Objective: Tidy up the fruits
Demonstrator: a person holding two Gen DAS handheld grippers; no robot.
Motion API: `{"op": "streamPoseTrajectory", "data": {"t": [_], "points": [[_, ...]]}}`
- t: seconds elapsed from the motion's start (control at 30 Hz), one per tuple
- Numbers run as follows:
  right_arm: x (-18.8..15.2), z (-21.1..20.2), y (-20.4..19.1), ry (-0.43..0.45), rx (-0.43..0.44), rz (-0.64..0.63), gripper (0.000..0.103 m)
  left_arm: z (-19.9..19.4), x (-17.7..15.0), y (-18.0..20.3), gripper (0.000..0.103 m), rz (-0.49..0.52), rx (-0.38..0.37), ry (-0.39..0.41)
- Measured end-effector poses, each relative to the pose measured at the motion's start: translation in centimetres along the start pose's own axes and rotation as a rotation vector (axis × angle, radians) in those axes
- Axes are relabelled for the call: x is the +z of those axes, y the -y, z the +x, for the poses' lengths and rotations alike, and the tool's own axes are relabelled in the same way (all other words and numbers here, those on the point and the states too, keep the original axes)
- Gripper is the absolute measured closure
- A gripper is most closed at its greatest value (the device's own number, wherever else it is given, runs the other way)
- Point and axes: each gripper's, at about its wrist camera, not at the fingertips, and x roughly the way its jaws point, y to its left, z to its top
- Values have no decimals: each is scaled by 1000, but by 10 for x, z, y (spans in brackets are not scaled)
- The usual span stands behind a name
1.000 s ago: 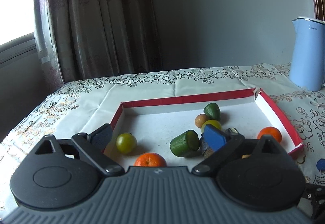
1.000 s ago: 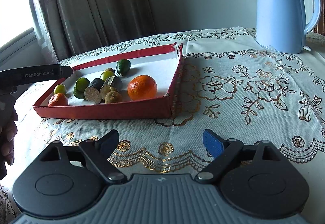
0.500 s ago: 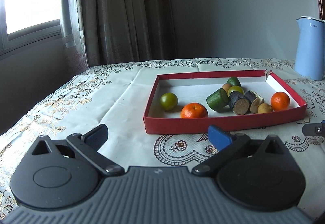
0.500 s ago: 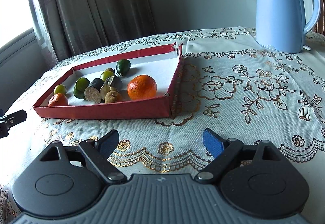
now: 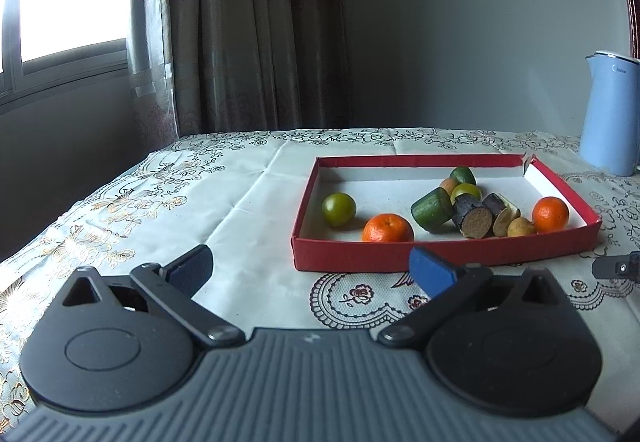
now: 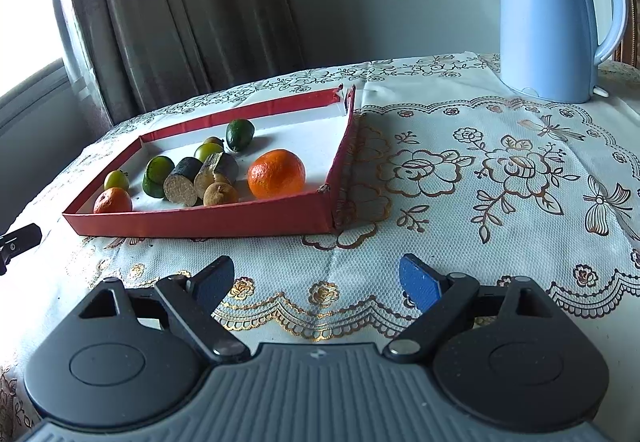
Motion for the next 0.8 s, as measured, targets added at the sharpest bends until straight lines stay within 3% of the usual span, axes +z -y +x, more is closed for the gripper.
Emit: {"op": "streamPoseTrajectory", "data": {"t": [0.17,0.33,0.6,0.8], "points": [[0,0,0,0,1,1,13,3,2,-1,0,-11,5,-24],[0,0,0,0,1,1,13,6,3,-4,0,-20,64,-42],[0,-2,-2,11,-14,-4,13,12,4,-9,0,-53,20,-92],[0,-16,-10,78,3,-31,13,16,3,-9,0,-58,15,-108]]}}
